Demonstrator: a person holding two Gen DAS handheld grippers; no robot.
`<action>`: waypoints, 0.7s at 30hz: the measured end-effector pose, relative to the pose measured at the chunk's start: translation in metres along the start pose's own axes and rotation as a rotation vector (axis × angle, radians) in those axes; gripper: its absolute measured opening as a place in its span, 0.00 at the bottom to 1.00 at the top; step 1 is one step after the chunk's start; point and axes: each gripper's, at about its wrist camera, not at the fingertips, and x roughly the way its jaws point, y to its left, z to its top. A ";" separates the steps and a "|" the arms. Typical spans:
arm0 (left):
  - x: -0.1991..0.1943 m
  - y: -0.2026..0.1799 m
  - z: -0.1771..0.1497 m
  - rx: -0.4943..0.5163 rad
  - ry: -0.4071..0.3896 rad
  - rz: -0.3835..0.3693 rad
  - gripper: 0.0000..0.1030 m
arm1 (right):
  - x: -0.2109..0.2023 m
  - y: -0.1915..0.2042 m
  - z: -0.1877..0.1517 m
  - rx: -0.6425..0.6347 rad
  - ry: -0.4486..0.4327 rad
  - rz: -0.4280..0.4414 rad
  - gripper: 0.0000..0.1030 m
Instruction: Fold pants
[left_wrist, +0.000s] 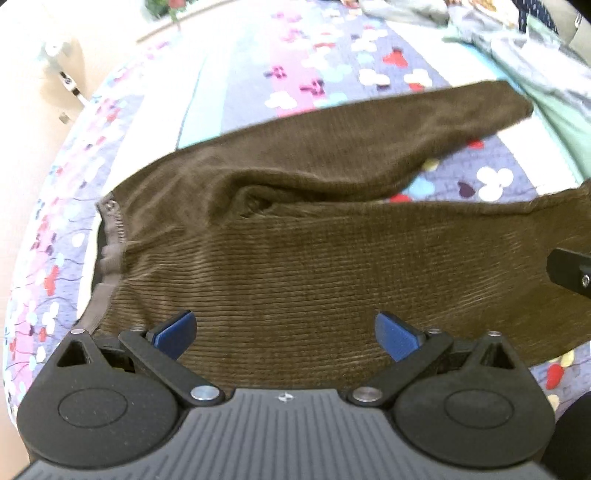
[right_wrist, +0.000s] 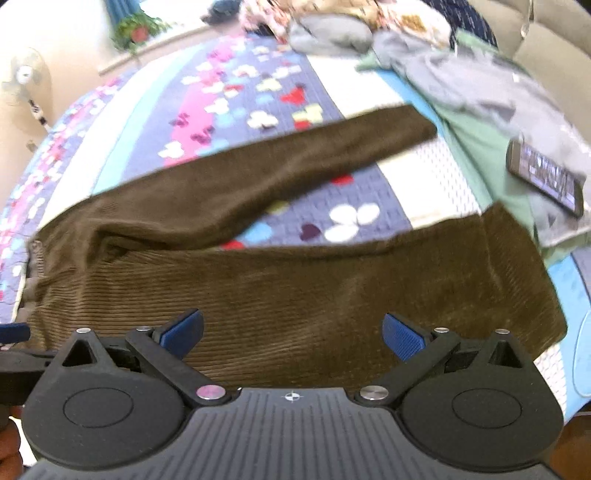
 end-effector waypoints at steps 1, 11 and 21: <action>-0.009 0.003 -0.003 -0.007 -0.013 0.003 1.00 | -0.010 0.003 -0.001 -0.007 -0.016 0.004 0.99; -0.107 0.032 -0.055 -0.064 -0.178 0.037 1.00 | -0.123 0.035 -0.037 -0.081 -0.229 0.073 0.99; -0.184 0.079 -0.115 -0.185 -0.306 0.102 1.00 | -0.209 0.077 -0.070 -0.181 -0.408 0.168 0.99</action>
